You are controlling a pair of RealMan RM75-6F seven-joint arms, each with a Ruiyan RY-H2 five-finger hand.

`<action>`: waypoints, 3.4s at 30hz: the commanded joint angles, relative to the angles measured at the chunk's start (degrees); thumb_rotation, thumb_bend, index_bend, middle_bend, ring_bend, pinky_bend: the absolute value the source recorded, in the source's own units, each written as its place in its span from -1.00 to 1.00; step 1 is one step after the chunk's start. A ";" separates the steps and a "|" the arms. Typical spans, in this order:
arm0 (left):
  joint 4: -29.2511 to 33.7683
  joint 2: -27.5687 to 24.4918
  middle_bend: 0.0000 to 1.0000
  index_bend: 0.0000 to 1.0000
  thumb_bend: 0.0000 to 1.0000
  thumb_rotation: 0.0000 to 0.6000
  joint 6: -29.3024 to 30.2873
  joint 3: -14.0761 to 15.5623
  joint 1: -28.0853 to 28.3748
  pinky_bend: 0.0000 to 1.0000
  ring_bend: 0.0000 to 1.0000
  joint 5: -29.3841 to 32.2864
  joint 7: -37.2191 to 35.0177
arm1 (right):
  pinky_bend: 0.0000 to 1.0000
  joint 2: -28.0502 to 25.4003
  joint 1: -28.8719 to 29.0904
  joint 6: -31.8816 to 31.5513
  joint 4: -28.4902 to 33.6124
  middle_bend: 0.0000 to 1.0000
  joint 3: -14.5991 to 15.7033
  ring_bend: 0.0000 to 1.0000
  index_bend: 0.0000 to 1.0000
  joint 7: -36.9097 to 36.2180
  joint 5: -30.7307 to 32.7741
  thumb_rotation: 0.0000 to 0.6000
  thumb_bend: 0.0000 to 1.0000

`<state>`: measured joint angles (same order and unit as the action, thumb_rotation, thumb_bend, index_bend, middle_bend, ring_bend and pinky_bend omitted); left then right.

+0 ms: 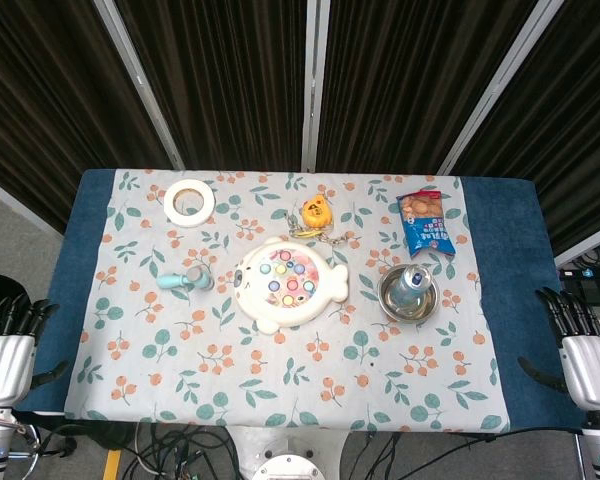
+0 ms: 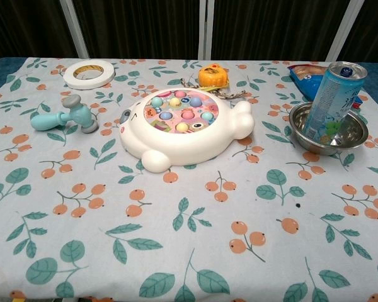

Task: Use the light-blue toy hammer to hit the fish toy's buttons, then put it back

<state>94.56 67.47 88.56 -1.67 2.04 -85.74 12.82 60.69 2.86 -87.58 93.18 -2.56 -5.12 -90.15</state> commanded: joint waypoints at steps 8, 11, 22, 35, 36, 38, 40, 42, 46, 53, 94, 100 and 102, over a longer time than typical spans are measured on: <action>0.38 -0.26 -0.69 -0.62 -0.93 1.00 -0.14 -0.05 0.37 -0.99 -0.93 -0.77 0.04 | -1.00 0.02 -0.29 -0.58 -0.29 -0.85 0.04 -1.00 -1.00 -0.27 -0.08 1.00 -0.85; 0.87 -0.91 -0.69 -0.62 -0.93 1.00 -1.06 -0.58 1.52 -0.99 -0.93 -1.43 -0.36 | -1.00 -0.17 -0.49 -1.03 -0.28 -0.85 -0.01 -1.00 -1.00 -0.19 -0.11 1.00 -0.85; 0.30 -1.62 -0.64 -0.52 -0.92 1.00 -16.14 -5.21 14.39 -0.95 -0.92 -1.88 -11.67 | -1.00 -0.94 -0.06 -0.98 0.92 -0.85 0.13 -1.00 -1.00 1.34 -1.35 1.00 -0.85; -11.20 5.19 -0.48 -0.51 -0.69 1.00 -38.39 -9.30 29.21 -0.72 -0.77 7.67 -26.09 | -1.00 -1.48 -0.75 -1.24 3.04 -0.85 0.24 -1.00 -1.00 3.85 -0.41 1.00 -0.85; -12.32 5.74 -0.48 -0.51 -0.68 1.00 -39.45 -9.33 29.86 -0.72 -0.77 8.32 -26.20 | -1.00 -1.47 -0.72 -1.11 3.11 -0.85 0.24 -1.00 -1.00 3.96 -0.31 1.00 -0.85; -14.62 7.19 -0.48 -0.49 -0.66 1.00 -41.17 -9.48 30.99 -0.72 -0.77 9.91 -26.42 | -1.00 -1.41 -0.57 -0.72 3.25 -0.85 0.20 -1.00 -1.00 4.13 -0.09 1.00 -0.85; -16.33 8.38 -0.47 -0.44 -0.62 1.00 -42.10 -9.53 31.65 -0.70 -0.77 10.97 -26.67 | -1.00 -1.29 -0.44 -0.41 3.26 -0.85 0.19 -1.00 -1.00 4.17 0.05 1.00 -0.85; -18.04 9.46 -0.47 -0.40 -0.58 1.00 -43.08 -9.47 32.33 -0.67 -0.77 12.00 -26.64 | -1.00 -1.23 -0.26 -0.05 3.26 -0.85 0.13 -1.00 -1.00 4.17 0.20 1.00 -0.85; -19.52 10.81 -0.42 -0.40 -0.54 1.00 -44.21 -9.42 33.10 -0.66 -0.72 13.38 -27.25 | -1.00 -1.15 -0.10 0.21 3.18 -0.85 0.06 -1.00 -1.00 4.18 0.33 1.00 -0.85; -21.66 13.36 -0.32 -0.39 -0.50 1.00 -44.90 -8.68 34.86 -0.56 -0.63 13.84 -24.84 | -1.00 -0.85 0.01 0.76 2.66 -0.85 0.16 -1.00 -1.00 3.58 0.67 1.00 -0.85; -24.52 20.37 -0.12 -0.11 -0.32 1.00 -40.44 -7.25 36.99 -0.34 -0.45 18.91 -10.27 | -1.00 0.18 0.23 2.20 -0.04 -0.85 0.24 -1.00 -1.00 1.03 2.01 1.00 -0.85; -24.80 20.54 -0.08 -0.05 -0.24 1.00 -39.97 -7.10 36.94 -0.32 -0.42 18.28 -10.52 | -1.00 0.29 0.21 2.22 -0.08 -0.85 0.30 -1.00 -1.00 1.09 1.98 1.00 -0.85; -24.89 20.52 -0.07 -0.04 -0.24 1.00 -39.95 -7.07 36.95 -0.32 -0.41 18.18 -10.59 | -1.00 0.26 0.18 2.19 -0.03 -0.85 0.32 -1.00 -1.00 1.11 1.98 1.00 -0.85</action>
<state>69.68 87.99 48.60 -8.74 38.99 -67.56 2.23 60.95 3.04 -85.40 93.15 -2.24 -4.00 -88.17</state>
